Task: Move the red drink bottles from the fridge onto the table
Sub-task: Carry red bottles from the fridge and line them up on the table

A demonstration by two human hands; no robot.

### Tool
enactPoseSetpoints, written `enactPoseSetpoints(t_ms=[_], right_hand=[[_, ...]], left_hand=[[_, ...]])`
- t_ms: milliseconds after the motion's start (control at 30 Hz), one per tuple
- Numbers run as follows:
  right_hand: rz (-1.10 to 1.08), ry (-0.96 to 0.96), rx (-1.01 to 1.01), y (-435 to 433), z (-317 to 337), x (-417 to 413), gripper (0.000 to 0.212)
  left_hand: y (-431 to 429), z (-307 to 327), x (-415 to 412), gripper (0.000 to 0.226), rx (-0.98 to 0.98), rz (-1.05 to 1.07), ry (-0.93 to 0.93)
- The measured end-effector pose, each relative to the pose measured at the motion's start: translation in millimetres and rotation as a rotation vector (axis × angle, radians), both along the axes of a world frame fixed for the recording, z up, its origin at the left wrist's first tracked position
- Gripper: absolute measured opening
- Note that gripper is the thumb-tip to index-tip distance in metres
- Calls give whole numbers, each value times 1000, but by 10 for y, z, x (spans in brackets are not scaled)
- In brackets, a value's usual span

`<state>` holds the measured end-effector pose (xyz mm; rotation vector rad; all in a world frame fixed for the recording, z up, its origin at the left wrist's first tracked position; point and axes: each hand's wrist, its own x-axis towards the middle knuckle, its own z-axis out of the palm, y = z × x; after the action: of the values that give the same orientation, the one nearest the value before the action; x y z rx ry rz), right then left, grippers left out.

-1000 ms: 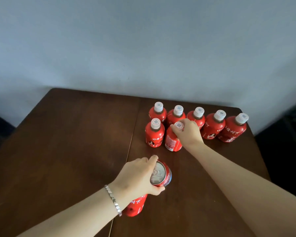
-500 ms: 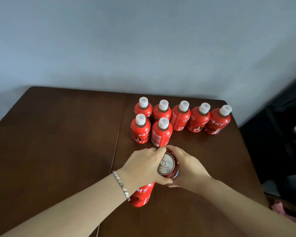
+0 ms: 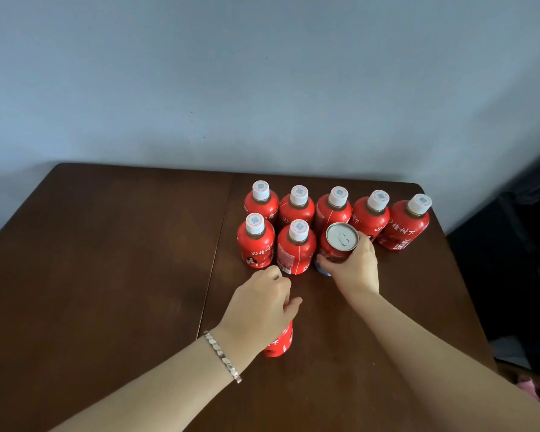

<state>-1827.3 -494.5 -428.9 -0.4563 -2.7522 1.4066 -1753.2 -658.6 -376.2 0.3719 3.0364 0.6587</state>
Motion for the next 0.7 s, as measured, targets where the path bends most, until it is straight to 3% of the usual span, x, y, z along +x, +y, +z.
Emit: enactPoseSetpoints(t_ms=[67,133,233,300,367,400,467,567,633,700], right_hand=[[5,-22,-61,-49,-18,-43,79],[40,-131,-55,-80,-15,-32,96],[113,-259,235,-79,122,215,110],[398,-170,262,-46,240,463,108],[711,-210,155,-26,355,607,107],[752,-248,73,-6,383,614,105],[652,-237,-57,50,398,561,97],[578,-172,42,162,428,540,76],[524,-157,113,312,402,582,72],[387,-115,146,484,344,605,74]], left_hand=[[-26,-15,-15,33,-15,-1,-1],[-25,-3,-54,35,-10,8,-21],[23,46,-128,46,10,23,-37],[94,93,-203,49,35,20,-22],[205,124,-286,42,88,6,3],[277,146,-316,39,116,-12,39],[411,149,-353,35,172,-67,135],[577,130,-362,25,238,-171,196],[664,116,-321,35,217,-202,251],[687,88,-263,44,192,-65,280]])
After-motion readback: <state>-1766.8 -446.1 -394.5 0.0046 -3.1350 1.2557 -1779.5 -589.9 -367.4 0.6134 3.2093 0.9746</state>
